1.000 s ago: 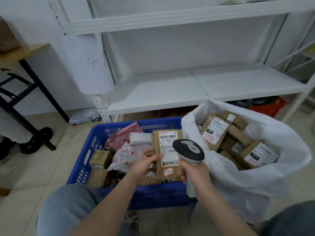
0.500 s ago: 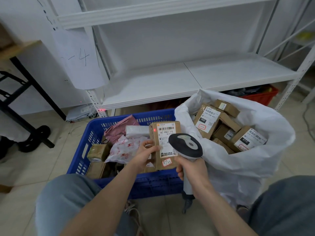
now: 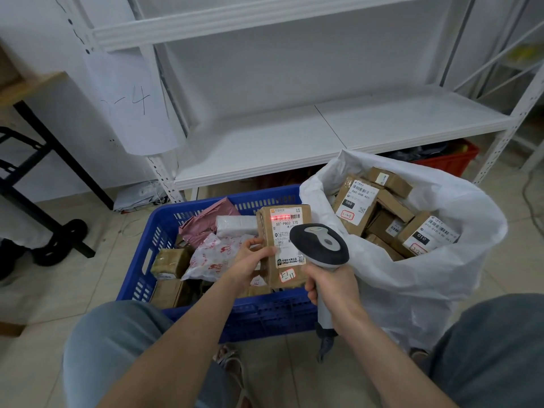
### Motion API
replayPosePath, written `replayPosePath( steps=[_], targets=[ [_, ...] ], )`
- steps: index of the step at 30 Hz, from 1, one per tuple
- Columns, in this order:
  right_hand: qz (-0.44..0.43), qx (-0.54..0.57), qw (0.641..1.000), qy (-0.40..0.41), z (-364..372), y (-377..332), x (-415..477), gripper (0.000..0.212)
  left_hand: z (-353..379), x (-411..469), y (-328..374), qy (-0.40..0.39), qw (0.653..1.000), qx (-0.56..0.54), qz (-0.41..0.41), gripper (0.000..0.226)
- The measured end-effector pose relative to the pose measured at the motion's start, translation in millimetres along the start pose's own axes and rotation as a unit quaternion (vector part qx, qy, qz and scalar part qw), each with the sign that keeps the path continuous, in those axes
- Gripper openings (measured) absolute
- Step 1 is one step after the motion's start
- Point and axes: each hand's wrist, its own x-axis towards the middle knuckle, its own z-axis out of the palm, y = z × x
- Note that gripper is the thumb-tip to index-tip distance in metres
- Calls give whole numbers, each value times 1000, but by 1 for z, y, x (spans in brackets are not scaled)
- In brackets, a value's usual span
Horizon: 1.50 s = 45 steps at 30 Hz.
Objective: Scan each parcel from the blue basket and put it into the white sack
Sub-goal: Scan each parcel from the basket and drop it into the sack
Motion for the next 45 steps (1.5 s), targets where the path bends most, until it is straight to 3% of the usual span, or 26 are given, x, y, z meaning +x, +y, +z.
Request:
replayPosePath(
  steps=[17, 29, 32, 34, 36, 40, 43, 45],
  targets=[
    [-15, 31, 999, -1, -15, -9, 23, 12, 24, 10, 24, -11, 999, 34, 2, 51],
    [-56, 134, 979, 141, -104, -74, 138, 18, 160, 97, 113, -16, 994, 107, 27, 50],
    [-54, 136, 981, 132, -113, -75, 173, 48, 193, 123, 119, -33, 990, 132, 45, 49],
    [-45, 130, 983, 126, -112, -72, 192, 49, 202, 139, 114, -20, 978, 196, 72, 42],
    [-32, 129, 985, 111, -109, -67, 205, 33, 201, 150, 106, 10, 963, 252, 96, 37],
    [-18, 112, 989, 93, -100, -54, 218, 24, 188, 158, 93, 14, 952, 293, 89, 38],
    [-21, 93, 989, 109, -97, -55, 214, 29, 166, 154, 94, 47, 967, 242, 66, 29],
    [-27, 85, 989, 117, -91, -59, 205, 38, 144, 144, 95, 60, 959, 268, 72, 31]
  ],
)
